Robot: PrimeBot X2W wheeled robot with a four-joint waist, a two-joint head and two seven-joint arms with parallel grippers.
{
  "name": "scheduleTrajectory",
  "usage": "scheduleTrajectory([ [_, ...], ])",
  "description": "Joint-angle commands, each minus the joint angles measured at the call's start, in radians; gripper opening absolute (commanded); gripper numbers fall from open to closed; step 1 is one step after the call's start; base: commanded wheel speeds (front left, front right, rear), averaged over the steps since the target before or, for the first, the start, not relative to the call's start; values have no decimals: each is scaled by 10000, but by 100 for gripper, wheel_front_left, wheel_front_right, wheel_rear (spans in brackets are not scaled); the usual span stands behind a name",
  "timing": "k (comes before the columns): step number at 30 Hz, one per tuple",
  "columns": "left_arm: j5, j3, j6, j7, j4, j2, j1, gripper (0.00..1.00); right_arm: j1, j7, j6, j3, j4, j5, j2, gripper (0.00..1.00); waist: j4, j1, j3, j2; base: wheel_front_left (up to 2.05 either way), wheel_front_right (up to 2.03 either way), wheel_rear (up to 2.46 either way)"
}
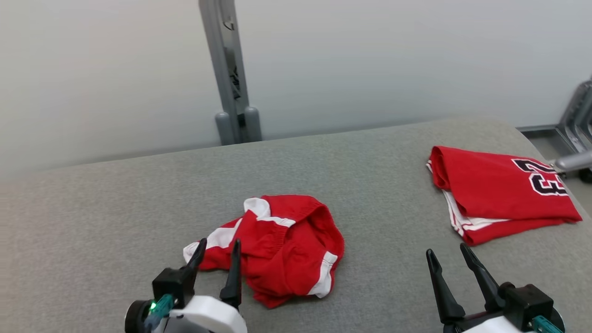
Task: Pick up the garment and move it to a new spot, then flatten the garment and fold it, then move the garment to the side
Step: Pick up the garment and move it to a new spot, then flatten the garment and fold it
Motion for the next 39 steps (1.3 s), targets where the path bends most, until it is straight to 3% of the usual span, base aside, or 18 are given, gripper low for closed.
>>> scheduleTrajectory([
  [1, 244, 260, 78, -26, -418, 73, 411, 100, 169, 4, -4, -41, 11, 61, -46, 100, 411, 0, -260, 0, 0, 0, 0],
  [12, 1767, 1769, 302, -25, -2466, 79, 2314, 100, 736, 4, -4, -265, 178, 98, -17, 100, 1264, 0, -893, 0, 0, 0, 0],
  [18, 2238, 2192, 150, -25, -3059, 22, 2927, 100, 1039, 4, -4, -451, 115, 108, -6, 100, 1464, 0, -1101, 0, 0, 0, 0],
  [31, 2722, 2444, -359, -25, -2913, -42, 3397, 100, 1364, 4, -4, -503, 393, 170, -1, 100, 1543, 0, -1210, 0, 0, 0, 0],
  [39, 2778, 2327, -305, -25, -2856, -58, 3371, 100, 1361, 4, -4, -502, 330, 229, 0, 100, 1450, 0, -1239, 0, 0, 0, 0],
])
